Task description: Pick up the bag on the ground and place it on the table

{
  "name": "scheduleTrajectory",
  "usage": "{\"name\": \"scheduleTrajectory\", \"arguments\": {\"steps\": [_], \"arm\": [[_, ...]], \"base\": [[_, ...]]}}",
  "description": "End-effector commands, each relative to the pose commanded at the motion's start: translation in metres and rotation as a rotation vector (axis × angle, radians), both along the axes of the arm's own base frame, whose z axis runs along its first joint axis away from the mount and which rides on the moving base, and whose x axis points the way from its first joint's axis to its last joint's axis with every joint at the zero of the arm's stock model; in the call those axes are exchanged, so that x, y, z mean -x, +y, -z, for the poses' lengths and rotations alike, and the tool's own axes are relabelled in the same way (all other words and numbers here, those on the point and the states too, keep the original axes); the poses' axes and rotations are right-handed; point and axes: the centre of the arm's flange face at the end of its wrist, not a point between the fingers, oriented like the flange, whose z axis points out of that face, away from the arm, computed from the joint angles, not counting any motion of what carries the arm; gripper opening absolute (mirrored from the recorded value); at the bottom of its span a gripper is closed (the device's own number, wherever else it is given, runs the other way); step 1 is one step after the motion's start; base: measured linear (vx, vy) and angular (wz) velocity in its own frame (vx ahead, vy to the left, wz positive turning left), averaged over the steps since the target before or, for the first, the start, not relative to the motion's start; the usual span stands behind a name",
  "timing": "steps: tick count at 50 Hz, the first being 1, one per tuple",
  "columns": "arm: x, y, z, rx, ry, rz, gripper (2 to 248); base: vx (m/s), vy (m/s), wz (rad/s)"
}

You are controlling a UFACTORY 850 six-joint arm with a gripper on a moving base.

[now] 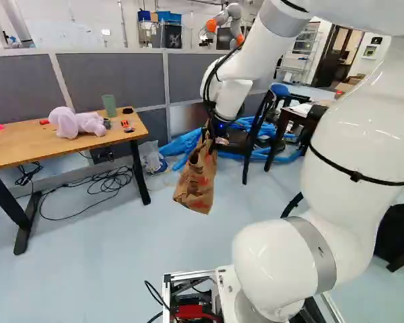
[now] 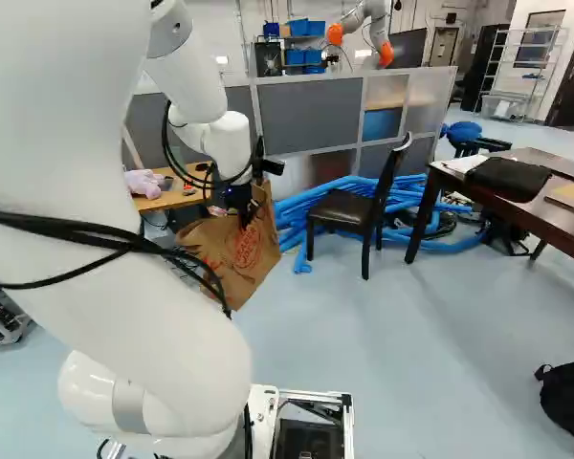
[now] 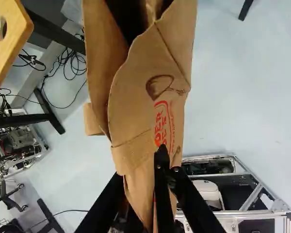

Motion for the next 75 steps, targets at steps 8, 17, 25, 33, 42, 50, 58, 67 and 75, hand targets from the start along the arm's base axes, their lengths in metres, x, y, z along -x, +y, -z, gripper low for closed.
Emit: {"name": "scheduleTrajectory", "arguments": {"steps": [8,17,25,33,42,50,58,67,75], "arm": [[-0.004,0.0,-0.011,0.001,-0.025,-0.002,21],[-0.009,0.0,-0.023,0.002,-0.053,-0.004,21],[-0.014,0.0,-0.034,0.001,-0.075,-0.006,21],[-0.022,0.0,-0.044,0.001,-0.079,-0.015,21],[-0.029,0.001,-0.055,0.0,-0.071,-0.031,21],[-0.035,0.002,-0.065,-0.003,-0.049,-0.049,21],[-0.04,0.004,-0.074,-0.007,-0.022,-0.072,21],[-0.047,0.009,-0.085,-0.01,0.011,-0.103,21],[-0.053,0.016,-0.096,-0.013,0.042,-0.136,21]], "base": [[0.0,0.0,0.0],[0.0,0.0,0.0],[0.0,0.0,0.0],[0.0,0.0,0.0],[0.0,0.0,0.0],[0.0,0.0,0.0],[0.0,0.0,0.0],[0.0,0.0,0.0],[0.0,0.0,0.0]]}}
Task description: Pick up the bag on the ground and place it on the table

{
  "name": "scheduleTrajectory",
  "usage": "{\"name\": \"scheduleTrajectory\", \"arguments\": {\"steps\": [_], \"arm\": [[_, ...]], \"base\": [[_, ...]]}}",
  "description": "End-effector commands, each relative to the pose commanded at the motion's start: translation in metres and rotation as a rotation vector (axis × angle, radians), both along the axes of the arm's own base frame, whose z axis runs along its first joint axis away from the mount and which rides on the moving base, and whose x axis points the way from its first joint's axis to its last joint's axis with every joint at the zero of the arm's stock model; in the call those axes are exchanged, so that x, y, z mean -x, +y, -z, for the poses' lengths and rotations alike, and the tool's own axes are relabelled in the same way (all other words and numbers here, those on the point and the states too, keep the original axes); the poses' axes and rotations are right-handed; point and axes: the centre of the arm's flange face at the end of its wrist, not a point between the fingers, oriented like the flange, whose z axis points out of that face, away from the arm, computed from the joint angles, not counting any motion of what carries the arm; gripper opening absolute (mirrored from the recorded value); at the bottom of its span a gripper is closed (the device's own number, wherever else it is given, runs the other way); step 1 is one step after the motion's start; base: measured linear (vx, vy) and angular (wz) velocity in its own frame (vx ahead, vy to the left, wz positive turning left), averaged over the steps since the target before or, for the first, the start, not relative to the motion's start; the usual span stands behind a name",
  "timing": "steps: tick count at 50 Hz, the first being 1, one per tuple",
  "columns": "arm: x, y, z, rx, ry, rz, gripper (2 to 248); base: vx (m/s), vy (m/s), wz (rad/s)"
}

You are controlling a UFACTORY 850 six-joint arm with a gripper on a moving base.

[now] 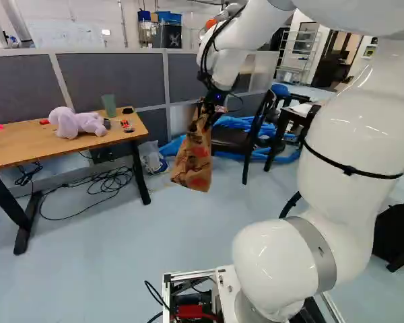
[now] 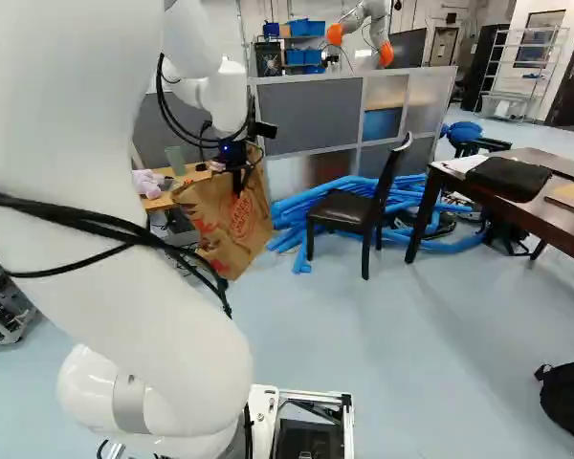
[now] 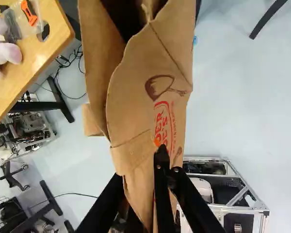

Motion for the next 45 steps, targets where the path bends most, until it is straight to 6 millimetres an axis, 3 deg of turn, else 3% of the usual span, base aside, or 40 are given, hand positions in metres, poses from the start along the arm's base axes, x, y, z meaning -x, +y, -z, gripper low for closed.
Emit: {"name": "scheduleTrajectory", "arguments": {"steps": [16,45], "arm": [[-0.006,0.021,-0.021,0.0,0.06,-0.077,21],[0.0,0.049,-0.064,-0.013,0.139,-0.178,21]], "base": [[0.0,0.0,0.0],[0.0,0.0,0.0]]}}
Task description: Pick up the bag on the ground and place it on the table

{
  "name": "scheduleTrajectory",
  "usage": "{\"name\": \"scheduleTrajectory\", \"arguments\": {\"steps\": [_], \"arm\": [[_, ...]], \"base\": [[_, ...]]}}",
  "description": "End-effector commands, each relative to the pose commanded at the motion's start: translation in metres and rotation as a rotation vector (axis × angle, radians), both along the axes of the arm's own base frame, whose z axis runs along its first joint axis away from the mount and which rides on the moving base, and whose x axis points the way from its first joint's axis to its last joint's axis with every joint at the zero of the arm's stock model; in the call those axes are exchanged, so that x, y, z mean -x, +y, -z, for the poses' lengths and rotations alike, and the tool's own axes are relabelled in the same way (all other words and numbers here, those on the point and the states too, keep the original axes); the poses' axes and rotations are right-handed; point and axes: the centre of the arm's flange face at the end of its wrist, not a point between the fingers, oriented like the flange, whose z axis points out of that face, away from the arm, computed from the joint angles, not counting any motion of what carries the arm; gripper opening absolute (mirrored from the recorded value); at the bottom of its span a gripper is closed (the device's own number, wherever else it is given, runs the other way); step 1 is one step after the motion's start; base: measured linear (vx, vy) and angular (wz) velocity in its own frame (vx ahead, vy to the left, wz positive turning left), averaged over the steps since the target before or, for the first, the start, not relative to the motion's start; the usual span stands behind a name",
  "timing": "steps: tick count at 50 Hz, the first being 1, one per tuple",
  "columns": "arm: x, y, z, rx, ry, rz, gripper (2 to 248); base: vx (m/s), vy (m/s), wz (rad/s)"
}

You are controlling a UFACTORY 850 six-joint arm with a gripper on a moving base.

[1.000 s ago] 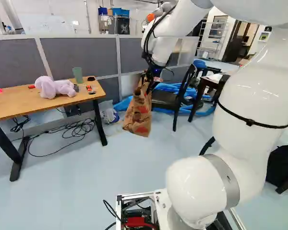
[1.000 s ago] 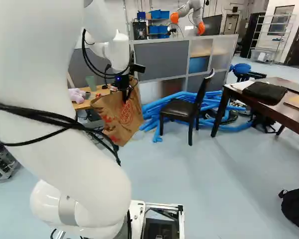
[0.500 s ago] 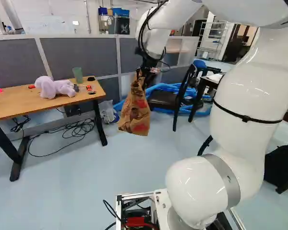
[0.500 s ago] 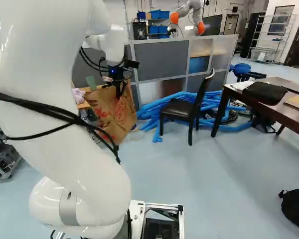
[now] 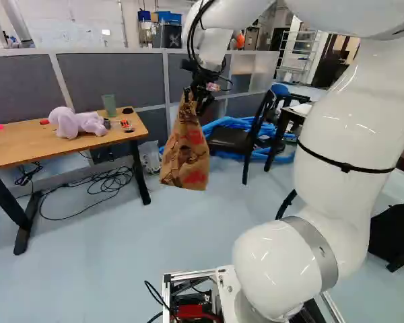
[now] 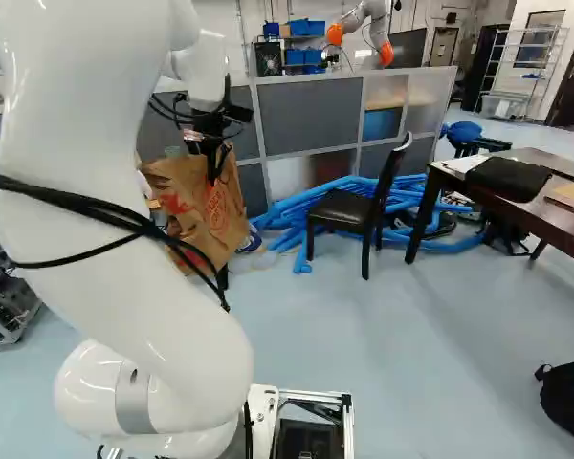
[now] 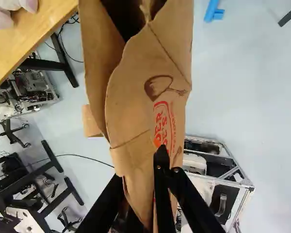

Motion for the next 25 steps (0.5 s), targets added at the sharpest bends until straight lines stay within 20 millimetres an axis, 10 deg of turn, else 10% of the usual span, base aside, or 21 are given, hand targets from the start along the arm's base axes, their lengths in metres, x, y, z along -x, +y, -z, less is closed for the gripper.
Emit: {"name": "scheduleTrajectory", "arguments": {"steps": [25], "arm": [[-0.004,-0.002,-0.038,-0.013,-0.07,0.002,21]], "base": [[0.0,0.0,0.0]]}}
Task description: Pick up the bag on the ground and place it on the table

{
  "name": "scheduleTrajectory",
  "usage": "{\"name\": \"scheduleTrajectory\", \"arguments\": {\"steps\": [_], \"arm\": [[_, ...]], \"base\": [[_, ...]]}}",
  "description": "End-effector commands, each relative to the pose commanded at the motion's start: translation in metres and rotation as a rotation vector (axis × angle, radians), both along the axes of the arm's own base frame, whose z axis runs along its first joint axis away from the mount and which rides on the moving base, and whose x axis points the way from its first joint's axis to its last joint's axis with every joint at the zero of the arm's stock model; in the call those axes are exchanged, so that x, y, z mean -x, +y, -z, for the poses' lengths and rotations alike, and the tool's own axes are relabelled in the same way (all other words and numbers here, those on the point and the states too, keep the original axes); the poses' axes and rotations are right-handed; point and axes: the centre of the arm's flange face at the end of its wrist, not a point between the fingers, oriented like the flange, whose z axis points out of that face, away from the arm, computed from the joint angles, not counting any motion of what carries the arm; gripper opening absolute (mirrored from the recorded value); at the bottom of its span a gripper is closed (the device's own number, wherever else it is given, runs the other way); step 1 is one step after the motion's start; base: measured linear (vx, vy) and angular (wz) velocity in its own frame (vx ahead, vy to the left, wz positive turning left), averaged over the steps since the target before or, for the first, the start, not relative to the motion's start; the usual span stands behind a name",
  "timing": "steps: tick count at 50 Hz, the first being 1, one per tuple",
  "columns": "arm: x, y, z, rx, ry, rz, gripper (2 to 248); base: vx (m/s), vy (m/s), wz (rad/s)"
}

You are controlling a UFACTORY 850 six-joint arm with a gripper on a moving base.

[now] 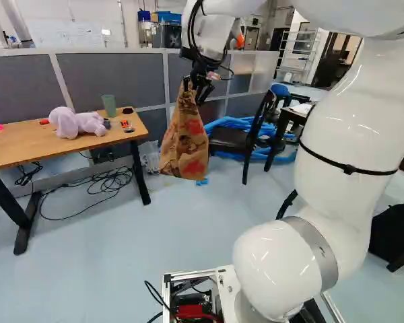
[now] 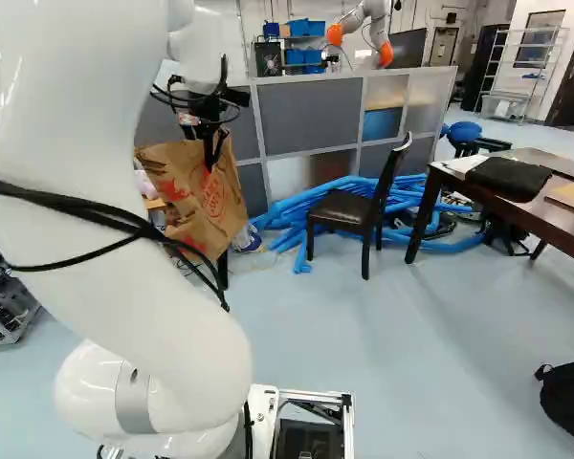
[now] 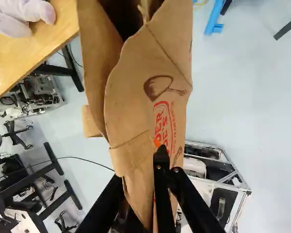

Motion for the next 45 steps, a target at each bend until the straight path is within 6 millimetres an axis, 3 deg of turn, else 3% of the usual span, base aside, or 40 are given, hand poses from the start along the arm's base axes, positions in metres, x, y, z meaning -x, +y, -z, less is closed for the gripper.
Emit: {"name": "scheduleTrajectory", "arguments": {"steps": [34,45], "arm": [[-0.018,0.003,-0.049,-0.016,-0.099,-0.002,21],[-0.02,0.003,-0.054,-0.018,-0.109,-0.002,21]], "base": [[0.0,0.0,0.0],[0.0,0.0,0.0]]}}
